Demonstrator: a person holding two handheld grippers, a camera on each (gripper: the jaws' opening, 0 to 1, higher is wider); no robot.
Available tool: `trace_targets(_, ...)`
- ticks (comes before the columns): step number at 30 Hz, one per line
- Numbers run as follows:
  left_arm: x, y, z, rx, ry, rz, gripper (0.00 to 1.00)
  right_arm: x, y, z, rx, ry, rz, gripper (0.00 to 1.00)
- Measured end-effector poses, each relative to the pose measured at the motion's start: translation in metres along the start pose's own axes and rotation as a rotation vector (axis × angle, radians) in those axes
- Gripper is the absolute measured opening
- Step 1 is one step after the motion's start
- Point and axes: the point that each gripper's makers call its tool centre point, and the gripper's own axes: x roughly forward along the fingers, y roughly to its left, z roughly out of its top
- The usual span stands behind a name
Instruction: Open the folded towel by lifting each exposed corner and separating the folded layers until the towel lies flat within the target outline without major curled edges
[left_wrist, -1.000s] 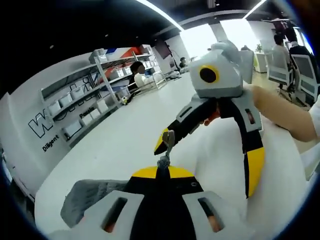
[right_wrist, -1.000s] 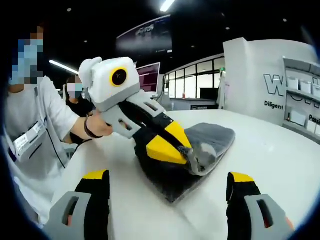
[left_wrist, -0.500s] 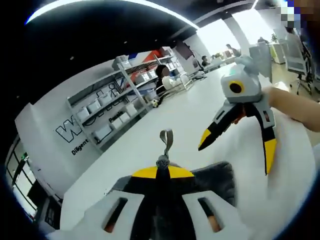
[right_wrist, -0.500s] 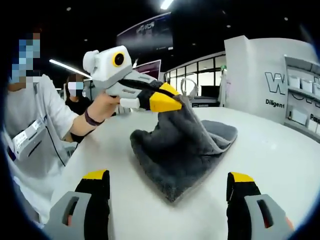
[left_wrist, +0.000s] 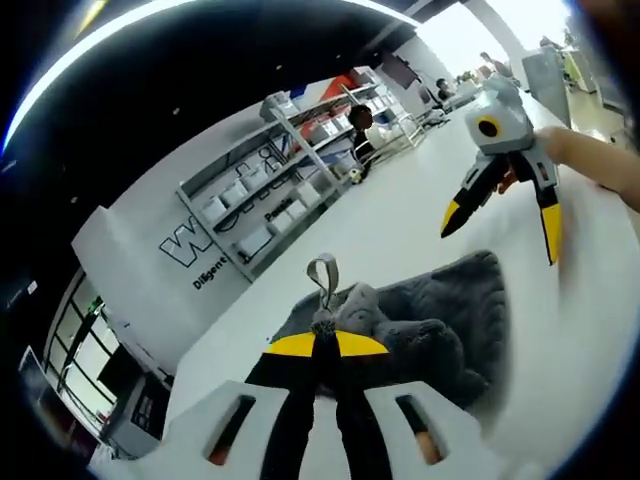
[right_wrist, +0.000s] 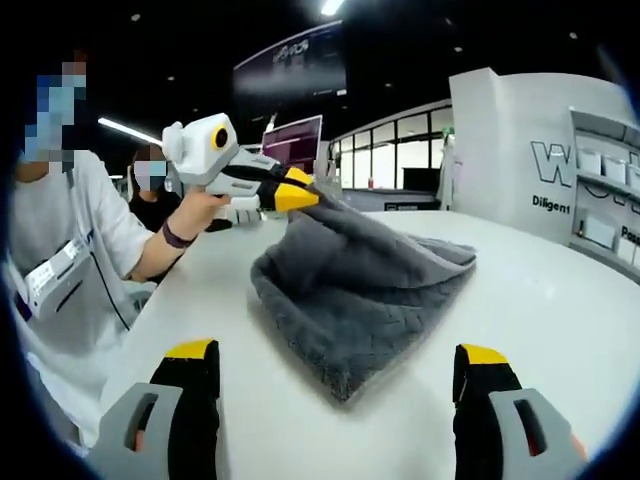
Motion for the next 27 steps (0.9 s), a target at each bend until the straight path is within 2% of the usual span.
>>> trace_targets(15, -0.050, 0.010, -0.078, -0.071, 0.152, 0.089, 0.04, 0.004, 0.004, -0.003, -0.003, 0.011, 0.013, 0.99)
trace_targets(21, -0.070, 0.006, -0.099, -0.101, 0.192, 0.109, 0.04, 0.005, 0.006, -0.004, -0.005, 0.014, 0.019, 0.99)
trace_targets(27, -0.081, -0.001, -0.115, -0.138, 0.221, 0.109, 0.04, 0.006, 0.007, -0.005, -0.003, 0.017, 0.020, 0.99)
